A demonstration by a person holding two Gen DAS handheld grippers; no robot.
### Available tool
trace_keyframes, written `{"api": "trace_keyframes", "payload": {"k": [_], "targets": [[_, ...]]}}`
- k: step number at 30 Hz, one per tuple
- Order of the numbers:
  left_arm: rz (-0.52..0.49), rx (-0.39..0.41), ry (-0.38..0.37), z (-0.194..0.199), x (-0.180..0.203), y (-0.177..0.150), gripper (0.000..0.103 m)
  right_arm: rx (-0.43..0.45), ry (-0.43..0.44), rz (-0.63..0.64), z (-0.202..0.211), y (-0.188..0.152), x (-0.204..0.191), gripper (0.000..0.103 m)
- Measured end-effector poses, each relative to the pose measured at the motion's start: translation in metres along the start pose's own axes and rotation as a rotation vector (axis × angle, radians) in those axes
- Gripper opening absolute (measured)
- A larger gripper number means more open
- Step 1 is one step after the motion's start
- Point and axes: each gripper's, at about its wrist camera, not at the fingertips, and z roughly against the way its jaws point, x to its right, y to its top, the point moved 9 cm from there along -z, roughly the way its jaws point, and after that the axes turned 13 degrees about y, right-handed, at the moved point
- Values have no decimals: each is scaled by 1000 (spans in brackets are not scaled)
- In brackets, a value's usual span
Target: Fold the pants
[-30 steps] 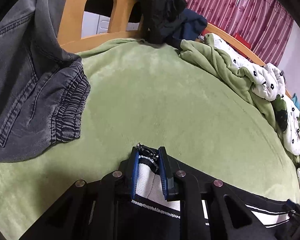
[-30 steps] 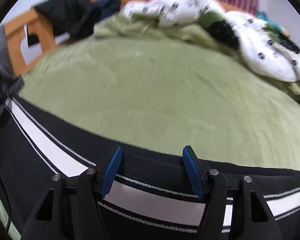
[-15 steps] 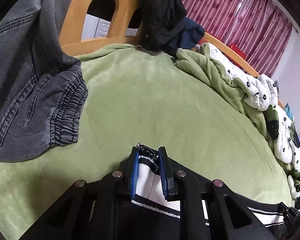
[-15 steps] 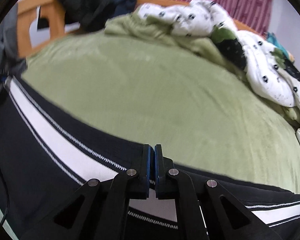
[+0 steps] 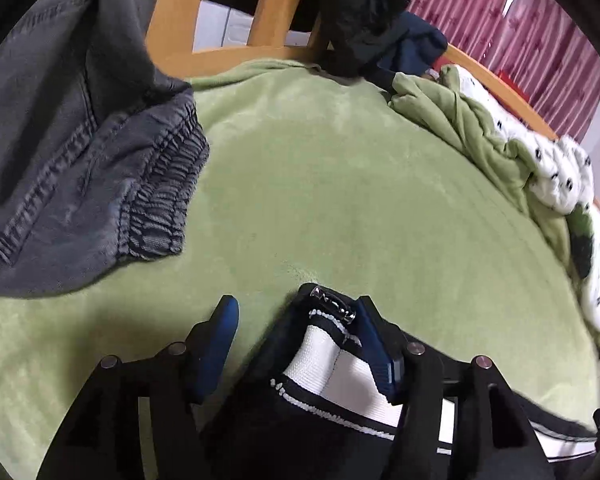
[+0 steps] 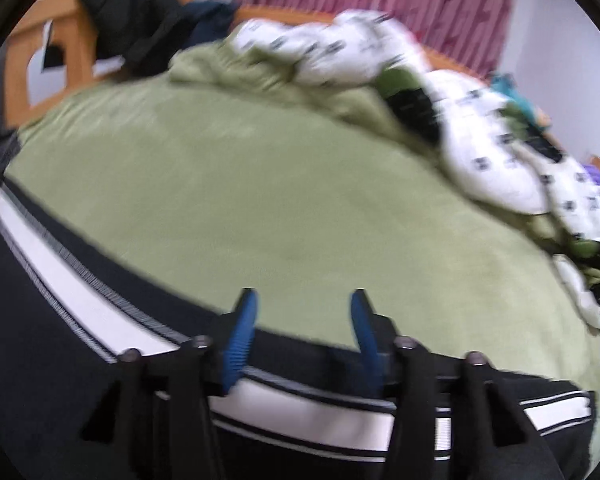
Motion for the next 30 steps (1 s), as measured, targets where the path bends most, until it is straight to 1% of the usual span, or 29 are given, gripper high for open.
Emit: {"api": "trace_keyframes", "payload": {"k": [2, 3, 5, 8, 11, 13, 14, 15, 16, 17, 18, 20, 23, 24, 26, 27, 28, 29, 30], "targets": [[32, -19, -40, 0, -1, -1, 58, 0, -55, -14, 12, -7, 36, 64], [45, -24, -57, 0, -1, -1, 58, -8, -62, -20, 15, -11, 45, 68], [45, -18, -65, 1, 1, -2, 58, -48, -69, -59, 14, -29, 76, 68], [14, 1, -53, 3, 7, -4, 58, -96, -40, -123, 4, -52, 103, 68], [-18, 16, -47, 6, 13, -5, 58, -133, 31, -158, -6, -72, 107, 68], [-36, 31, -48, 9, 17, -5, 58, -179, 36, -113, -16, -82, 102, 67], [-44, 36, -48, 10, 18, -5, 58, -195, 36, -74, -20, -85, 96, 64], [-48, 37, -49, 10, 19, -5, 58, -200, 42, -53, -20, -88, 93, 53], [-51, 37, -50, 10, 20, -5, 58, -220, 58, -17, -23, -91, 85, 35], [-53, 35, -51, 10, 20, -6, 58, -235, 68, 5, -24, -92, 79, 22], [-53, 33, -51, 10, 20, -6, 58, -246, 69, 14, -25, -92, 77, 1], [-50, 27, -53, 8, 20, -6, 58, -246, 43, 60, -25, -91, 71, 0], [-35, 16, -66, 8, 18, -5, 58, -246, 53, 65, -21, -89, 69, 0], [-30, 15, -69, 8, 18, -5, 58, -242, 60, 56, -20, -86, 70, 1], [-20, 12, -78, 8, 16, -4, 58, -219, 63, 33, -17, -80, 74, 21], [-18, 11, -78, 8, 16, -5, 58, -204, 62, 30, -17, -77, 75, 46], [-16, 10, -78, 8, 16, -5, 58, -183, 65, 27, -17, -74, 76, 63], [-15, 9, -78, 8, 16, -5, 58, -173, 75, 20, -20, -73, 76, 65], [-15, 10, -77, 8, 16, -5, 58, -181, 79, 16, -23, -72, 76, 65]]}}
